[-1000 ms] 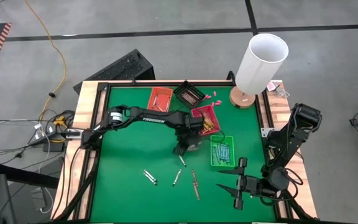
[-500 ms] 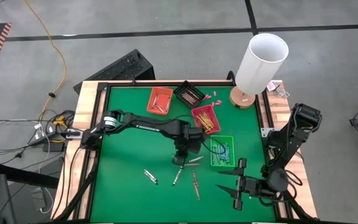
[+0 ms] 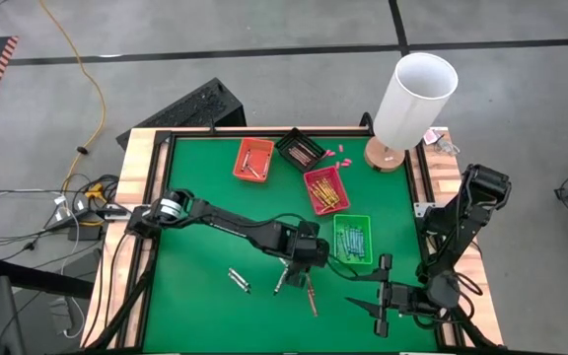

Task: Sort crayons
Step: Put the black crayon into the orange bin

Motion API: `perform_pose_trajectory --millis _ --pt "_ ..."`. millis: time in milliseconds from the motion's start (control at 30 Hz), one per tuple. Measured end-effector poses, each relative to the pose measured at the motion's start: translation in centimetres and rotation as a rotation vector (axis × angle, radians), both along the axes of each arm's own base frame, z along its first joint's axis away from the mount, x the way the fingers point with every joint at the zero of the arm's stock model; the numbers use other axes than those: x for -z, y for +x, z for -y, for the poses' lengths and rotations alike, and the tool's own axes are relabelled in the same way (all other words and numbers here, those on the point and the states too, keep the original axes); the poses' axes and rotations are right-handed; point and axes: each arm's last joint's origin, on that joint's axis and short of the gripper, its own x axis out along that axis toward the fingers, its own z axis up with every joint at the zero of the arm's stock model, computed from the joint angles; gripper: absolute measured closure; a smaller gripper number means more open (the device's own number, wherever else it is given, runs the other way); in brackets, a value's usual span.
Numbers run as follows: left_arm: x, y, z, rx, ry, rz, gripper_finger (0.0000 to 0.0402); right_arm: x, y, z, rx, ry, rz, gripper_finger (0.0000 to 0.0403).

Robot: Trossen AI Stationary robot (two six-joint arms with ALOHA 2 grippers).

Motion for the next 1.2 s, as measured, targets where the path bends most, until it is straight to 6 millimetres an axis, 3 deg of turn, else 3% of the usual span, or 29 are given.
perform_pose_trajectory --millis 200,467,600,867,967,1100,1200 --pt "-0.1 0.4 -1.4 -0.067 0.059 0.031 0.0299 0.0 0.0 0.0 -0.002 0.029 0.006 0.0184" --pt "2.7 -0.1 -4.4 -0.143 -0.024 -0.017 0.0299 0.0 0.0 0.0 -0.003 0.037 0.007 0.0184" --pt "4.2 -0.6 -4.8 -0.163 -0.048 -0.026 0.0299 0.0 0.0 0.0 -0.004 0.037 0.008 0.0184" --pt "5.3 -1.4 -4.6 -0.166 -0.082 -0.062 0.0302 0.0 0.0 0.0 -0.001 0.03 0.007 0.0184" --pt "5.6 -1.7 -4.6 -0.174 -0.087 -0.097 0.0324 0.0 0.0 0.0 -0.001 0.031 0.007 0.0184" --pt "5.6 -1.8 -4.7 -0.18 -0.076 -0.099 0.0384 -0.1 0.0 0.0 -0.002 0.036 0.008 0.0184" --pt "5.6 -1.7 -4.7 -0.191 -0.081 -0.094 0.039 0.0 0.0 0.0 -0.002 0.039 0.008 0.0184"
